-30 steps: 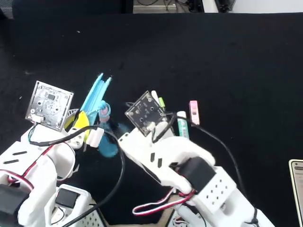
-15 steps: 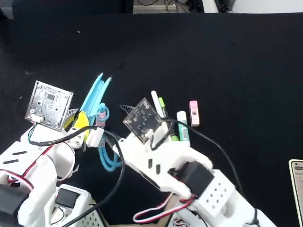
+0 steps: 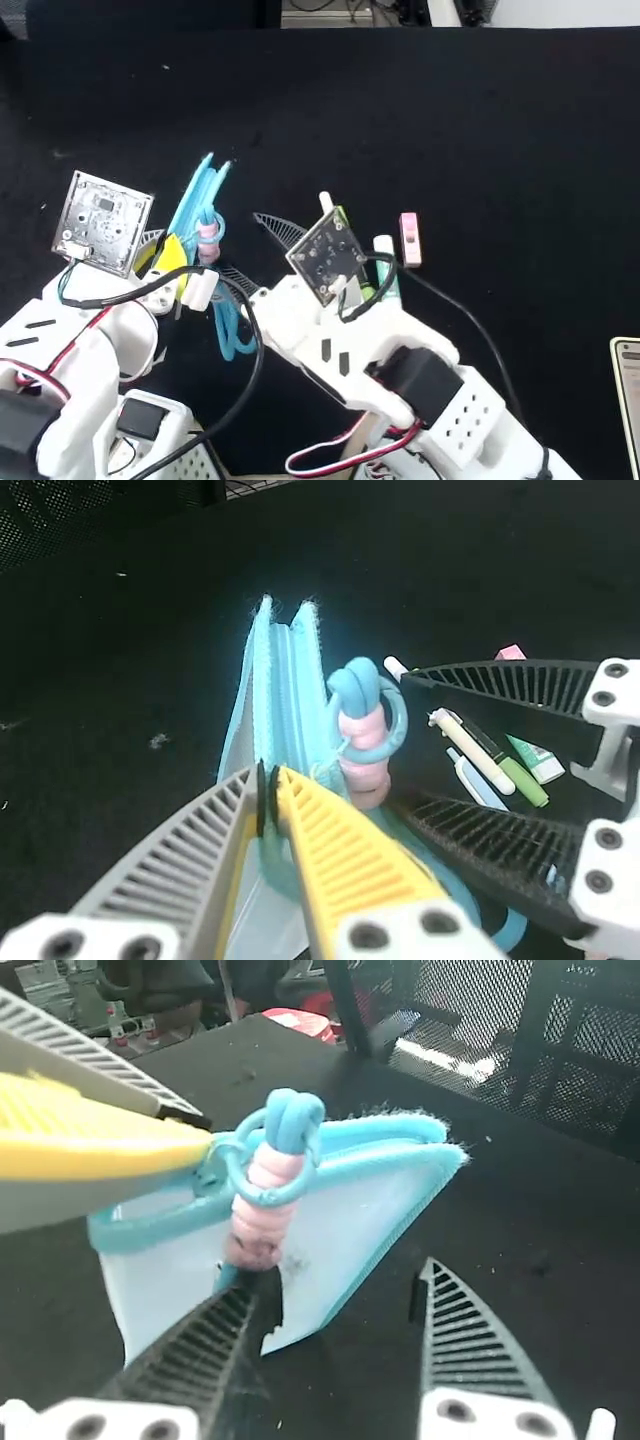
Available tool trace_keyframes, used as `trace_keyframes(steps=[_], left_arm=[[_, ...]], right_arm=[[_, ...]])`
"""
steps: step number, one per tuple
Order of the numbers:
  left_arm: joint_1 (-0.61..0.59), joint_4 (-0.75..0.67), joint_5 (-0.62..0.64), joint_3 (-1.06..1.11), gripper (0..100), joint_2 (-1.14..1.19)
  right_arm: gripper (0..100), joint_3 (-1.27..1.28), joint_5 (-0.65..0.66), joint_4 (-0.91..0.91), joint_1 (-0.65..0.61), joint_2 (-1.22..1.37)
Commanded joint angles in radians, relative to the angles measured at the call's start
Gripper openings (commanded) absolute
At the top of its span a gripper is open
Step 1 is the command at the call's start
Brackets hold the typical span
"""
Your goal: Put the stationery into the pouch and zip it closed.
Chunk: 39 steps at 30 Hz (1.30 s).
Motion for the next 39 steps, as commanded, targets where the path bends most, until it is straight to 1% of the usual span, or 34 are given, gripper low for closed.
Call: trace_keyframes(steps=[1,5,13,15,18,22,24,27,29,32,35,39], left_arm=[[0.002,-0.002,0.000,0.002,3,0.003],[0.002,-0.002,0.000,0.002,3,0.003],[0.002,-0.002,0.000,0.005,3,0.003],[0.002,-0.002,0.000,0.005,3,0.003],[0.002,-0.002,0.000,0.005,3,0.003],[0.002,-0.002,0.000,0.007,3,0.003],[0.002,-0.002,0.000,0.008,3,0.003],[0.002,-0.002,0.000,0.008,3,0.003],[0.002,-0.002,0.000,0.008,3,0.003],[0.002,-0.002,0.000,0.008,3,0.003],[0.002,-0.002,0.000,0.008,3,0.003],[0.002,0.002,0.000,0.008,3,0.003]], right_arm=[[21.5,-0.010,-0.011,-0.031,0.060,0.015],[21.5,-0.042,-0.015,0.012,0.107,0.016],[21.5,-0.228,-0.015,0.178,0.109,0.016],[21.5,-0.243,-0.015,0.195,0.107,0.016],[21.8,-0.231,-0.032,0.187,0.107,0.016],[21.8,-0.183,-0.155,0.186,0.104,0.016],[21.9,-0.171,-0.189,0.186,0.104,0.015],[21.9,-0.165,-0.193,0.186,0.097,0.016],[21.9,-0.142,-0.189,0.172,0.054,0.016],[21.9,-0.076,-0.187,0.098,0.002,0.016],[21.9,-0.035,-0.187,0.041,-0.002,0.008],[21.9,-0.033,-0.187,0.038,0.026,0.008]])
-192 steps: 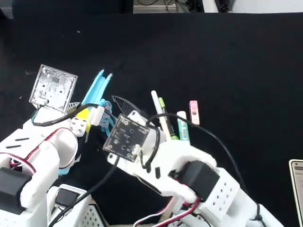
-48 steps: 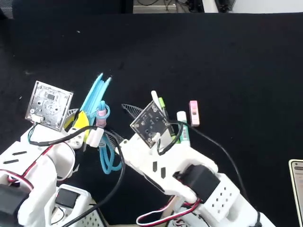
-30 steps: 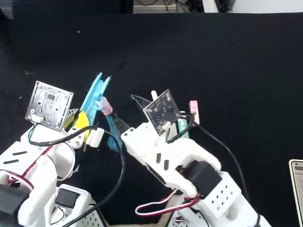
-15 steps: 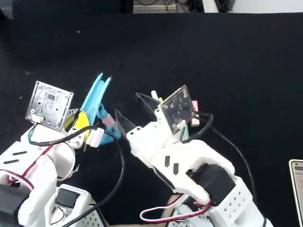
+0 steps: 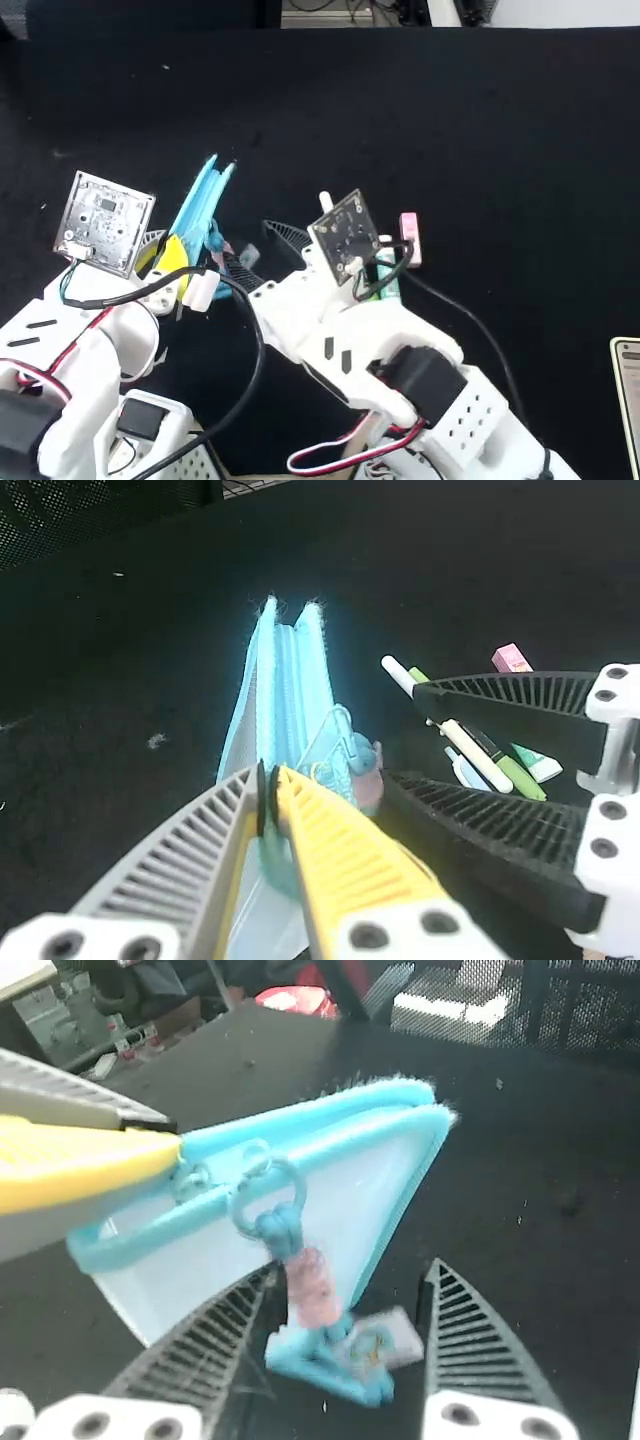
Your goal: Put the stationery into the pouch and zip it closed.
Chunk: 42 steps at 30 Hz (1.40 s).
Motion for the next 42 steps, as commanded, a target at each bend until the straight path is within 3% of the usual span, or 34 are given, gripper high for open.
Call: trace_keyframes(steps=[1,12,23,27,35,42], left_arm=[[0.002,0.002,0.000,0.008,3,0.003],[0.002,0.002,0.000,0.010,3,0.003],[0.002,0.002,0.000,0.010,3,0.003],[0.002,0.002,0.000,0.010,3,0.003],[0.002,0.003,0.000,0.010,3,0.003],[0.002,-0.002,0.000,0.028,3,0.003]], right_arm=[[21.9,-0.002,-0.008,-0.032,0.028,0.001],[21.7,-0.001,-0.014,-0.023,0.025,-0.001],[21.9,-0.002,-0.006,0.051,-0.094,-0.001],[21.7,0.033,-0.006,-0.038,-0.097,-0.001],[21.6,0.225,-0.006,-0.407,-0.097,0.001],[21.4,0.220,0.054,-0.425,-0.095,0.007]])
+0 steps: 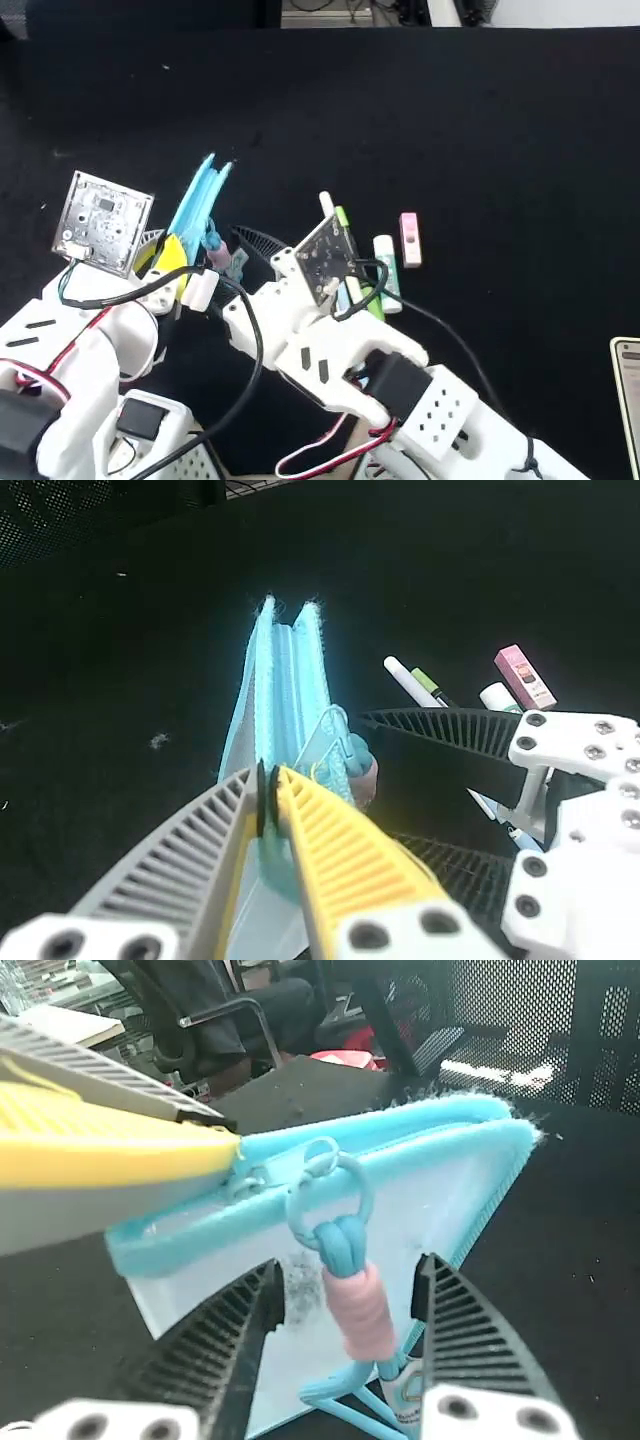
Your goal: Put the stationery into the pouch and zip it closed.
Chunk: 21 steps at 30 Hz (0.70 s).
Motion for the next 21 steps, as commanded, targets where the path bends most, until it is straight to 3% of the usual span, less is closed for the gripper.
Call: trace_keyframes(steps=[1,6,14,21], left_arm=[[0.002,-0.002,0.000,0.030,3,0.003],[0.004,-0.002,0.000,0.031,3,0.003],[0.004,-0.002,0.000,0.035,3,0.003],[0.004,0.000,0.000,0.035,3,0.003]], right_arm=[[20.7,-0.008,0.075,-0.031,-0.006,0.007],[1.1,-0.010,0.147,-0.035,-0.005,0.007],[1.0,-0.047,0.169,-0.035,0.181,0.001],[1.0,-0.050,0.169,-0.041,0.261,0.001]])
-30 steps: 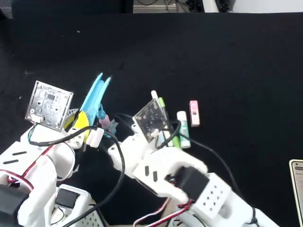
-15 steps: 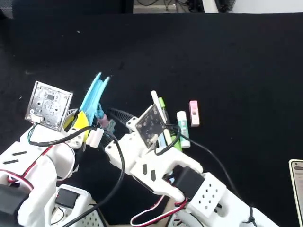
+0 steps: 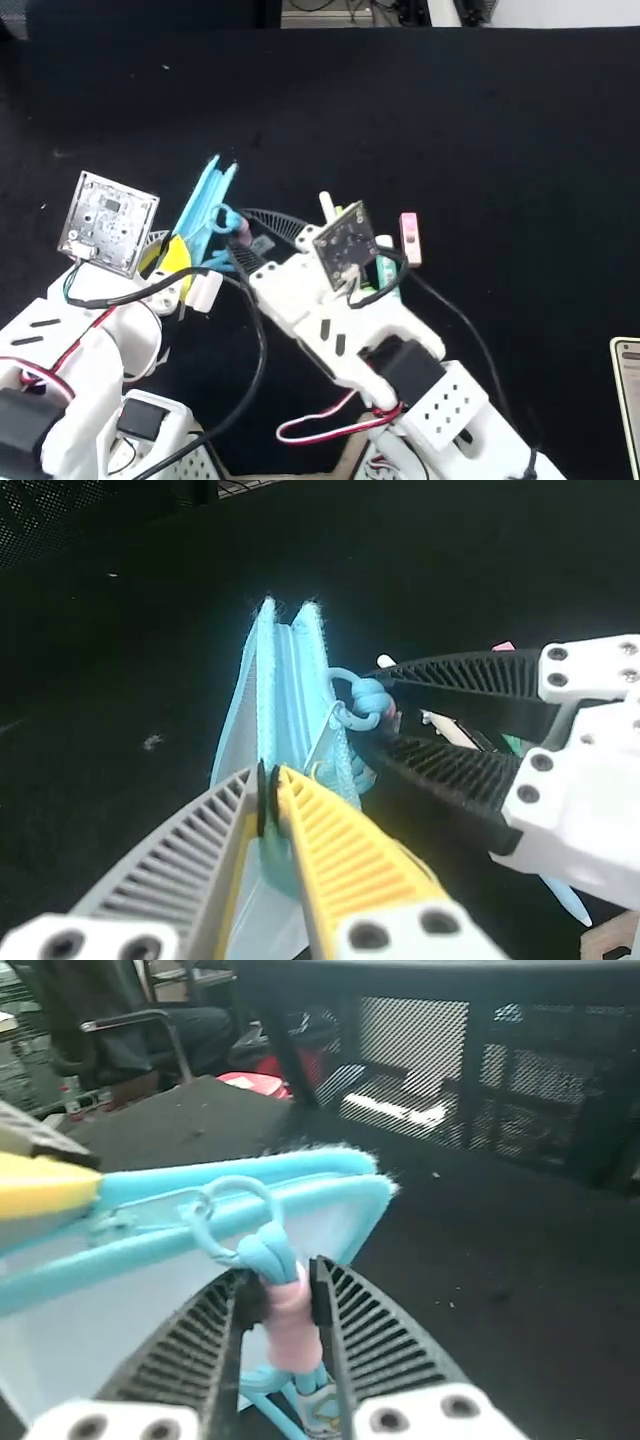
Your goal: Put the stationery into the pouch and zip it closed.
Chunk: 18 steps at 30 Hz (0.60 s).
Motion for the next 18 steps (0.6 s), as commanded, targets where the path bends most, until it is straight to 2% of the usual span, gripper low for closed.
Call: trace_keyframes(steps=[1,18], left_arm=[[0.002,0.002,0.002,0.021,3,0.003],[0.004,0.005,-0.002,0.021,3,0.003]], right_arm=[[1.0,-0.051,0.008,-0.034,0.074,0.001],[1.0,-0.050,0.008,-0.130,0.259,0.010]])
